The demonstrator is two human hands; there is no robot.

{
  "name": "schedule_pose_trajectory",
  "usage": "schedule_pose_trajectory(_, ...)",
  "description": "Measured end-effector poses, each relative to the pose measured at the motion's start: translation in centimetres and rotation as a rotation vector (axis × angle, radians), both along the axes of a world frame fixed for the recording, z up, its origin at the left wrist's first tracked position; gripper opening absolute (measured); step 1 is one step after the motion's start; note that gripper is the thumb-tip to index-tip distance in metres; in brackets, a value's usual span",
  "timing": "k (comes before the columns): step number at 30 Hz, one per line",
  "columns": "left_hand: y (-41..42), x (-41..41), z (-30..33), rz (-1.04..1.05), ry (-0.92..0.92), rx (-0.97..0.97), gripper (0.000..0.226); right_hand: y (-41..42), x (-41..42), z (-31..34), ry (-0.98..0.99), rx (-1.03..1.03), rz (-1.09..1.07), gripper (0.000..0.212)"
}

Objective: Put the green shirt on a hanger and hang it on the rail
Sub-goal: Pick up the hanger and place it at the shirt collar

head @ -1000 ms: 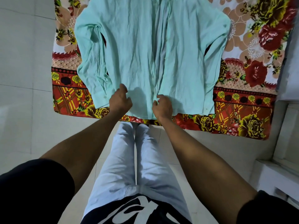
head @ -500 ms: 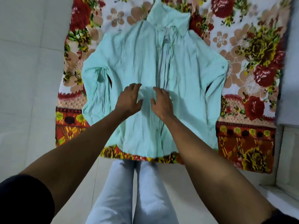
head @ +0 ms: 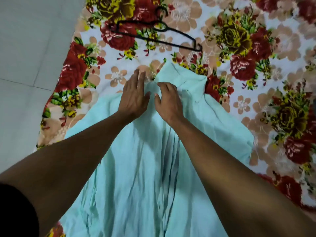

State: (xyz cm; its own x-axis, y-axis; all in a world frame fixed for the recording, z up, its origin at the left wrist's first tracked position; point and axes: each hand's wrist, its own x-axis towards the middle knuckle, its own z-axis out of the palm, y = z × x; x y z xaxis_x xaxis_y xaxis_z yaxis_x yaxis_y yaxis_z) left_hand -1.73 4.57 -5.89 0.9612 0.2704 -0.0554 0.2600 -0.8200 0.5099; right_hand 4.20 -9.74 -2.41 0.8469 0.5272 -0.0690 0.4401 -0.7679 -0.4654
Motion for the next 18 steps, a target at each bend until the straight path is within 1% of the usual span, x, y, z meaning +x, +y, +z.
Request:
schedule_pose_trajectory(3, 1.9, 6.8, -2.0, -0.034, -0.003, 0.047, 0.069, 3.4, 6.5, -1.2, -0.043, 0.047, 0.029, 0.041)
schedule_pose_trajectory(6, 4.1, 11.5, -4.1, -0.036, -0.001, 0.129, 0.074, 6.0, 12.4, -2.8, -0.159, 0.028, 0.059, 0.042)
schedule_pose_trajectory(8, 5.2, 12.8, -6.0, -0.022, 0.009, 0.208, 0.077, 7.4, 16.3, -3.9, -0.216, -0.011, 0.070, 0.050)
schedule_pose_trajectory(10, 5.4, 13.3, -6.9, -0.001, -0.013, 0.263, 0.079, 8.1, 19.7, -4.7, -0.248, -0.067, 0.087, 0.064)
schedule_pose_trajectory(14, 5.7, 13.8, -7.5, -0.018, -0.024, 0.309, 0.079, 8.2, 24.2, -6.4, -0.208, -0.199, 0.127, 0.093)
schedule_pose_trajectory(16, 5.8, 13.9, -7.5, -0.010, -0.018, 0.308, 0.079, 8.0, 25.4, -6.8, -0.200, -0.236, 0.138, 0.099)
schedule_pose_trajectory(18, 5.8, 13.8, -7.8, -0.016, -0.006, 0.321, 0.079, 8.0, 26.3, -6.8, -0.193, -0.244, 0.139, 0.098)
